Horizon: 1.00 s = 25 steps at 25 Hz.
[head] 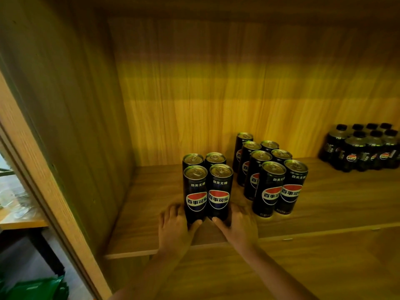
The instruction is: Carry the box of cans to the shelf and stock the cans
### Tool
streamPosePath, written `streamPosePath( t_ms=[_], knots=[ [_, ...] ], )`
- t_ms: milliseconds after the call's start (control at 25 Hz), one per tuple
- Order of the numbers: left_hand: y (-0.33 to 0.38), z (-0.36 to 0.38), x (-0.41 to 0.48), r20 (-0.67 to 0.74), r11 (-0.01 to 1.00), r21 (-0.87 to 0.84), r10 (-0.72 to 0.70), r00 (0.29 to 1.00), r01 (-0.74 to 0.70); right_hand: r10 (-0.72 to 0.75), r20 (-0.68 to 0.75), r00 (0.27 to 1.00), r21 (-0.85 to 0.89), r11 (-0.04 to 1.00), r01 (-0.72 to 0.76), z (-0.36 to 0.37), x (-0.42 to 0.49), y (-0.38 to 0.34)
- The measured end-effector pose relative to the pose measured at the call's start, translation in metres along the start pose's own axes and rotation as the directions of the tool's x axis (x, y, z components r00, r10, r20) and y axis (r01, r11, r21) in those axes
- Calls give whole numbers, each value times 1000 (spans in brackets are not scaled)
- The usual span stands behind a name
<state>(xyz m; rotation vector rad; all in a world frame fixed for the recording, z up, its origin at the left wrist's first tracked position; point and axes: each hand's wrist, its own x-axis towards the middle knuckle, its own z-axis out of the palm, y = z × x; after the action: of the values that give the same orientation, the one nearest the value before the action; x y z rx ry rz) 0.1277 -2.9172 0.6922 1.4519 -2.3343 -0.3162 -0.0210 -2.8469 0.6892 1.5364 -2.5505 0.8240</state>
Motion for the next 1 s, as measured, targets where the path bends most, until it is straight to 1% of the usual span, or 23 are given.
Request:
streamPosePath(
  t_ms=[240, 320, 440, 520, 640, 680, 720, 800, 840, 880, 920, 1000],
  knots=[
    [0, 2, 3, 10, 999, -35, 10, 1000, -9, -14, 41, 999, -37, 999, 15, 1, 2, -1],
    [-1, 2, 3, 14, 999, -47, 15, 1000, -15, 0, 29, 1000, -48, 999, 1, -1, -1, -5],
    [-2, 2, 1, 8, 999, -23, 24, 1000, -24, 8, -13, 1000, -63, 998, -9, 3, -2, -3],
    [-1, 0, 0, 20, 1000, 6, 25, 999, -26, 17, 1, 1000, -86, 996, -17, 3, -4, -3],
    [-2, -7, 0, 78, 997, 67, 44, 996, -49, 9, 55, 998, -101, 995, -3, -2, -2, -4],
    [-2, -11, -1, 95, 994, 85, 54, 994, -62, 7, 94, 996, -98, 995, 3, -4, -2, -4],
    [-1, -18, -2, 110, 993, 95, 61, 992, -72, 20, 158, 987, -65, 998, -9, -10, -1, -5],
    [-1, -34, -4, 105, 990, 111, 78, 991, -90, 31, 246, 969, 60, 997, -47, -24, -1, -9],
    [-2, -44, -5, 85, 985, 131, 99, 991, -109, 20, 247, 969, 107, 993, -48, -33, -2, -10],
    [-3, -56, -5, 65, 980, 152, 120, 991, -129, 12, 225, 974, 111, 993, -37, -44, -3, -12],
    [-3, -67, -5, 35, 973, 174, 145, 989, -149, -10, 179, 984, 74, 997, -4, -52, -4, -10],
    [-3, -89, -10, -19, 958, 207, 209, 978, -200, -86, 60, 995, -54, 995, 89, -77, -9, -15]
  ],
)
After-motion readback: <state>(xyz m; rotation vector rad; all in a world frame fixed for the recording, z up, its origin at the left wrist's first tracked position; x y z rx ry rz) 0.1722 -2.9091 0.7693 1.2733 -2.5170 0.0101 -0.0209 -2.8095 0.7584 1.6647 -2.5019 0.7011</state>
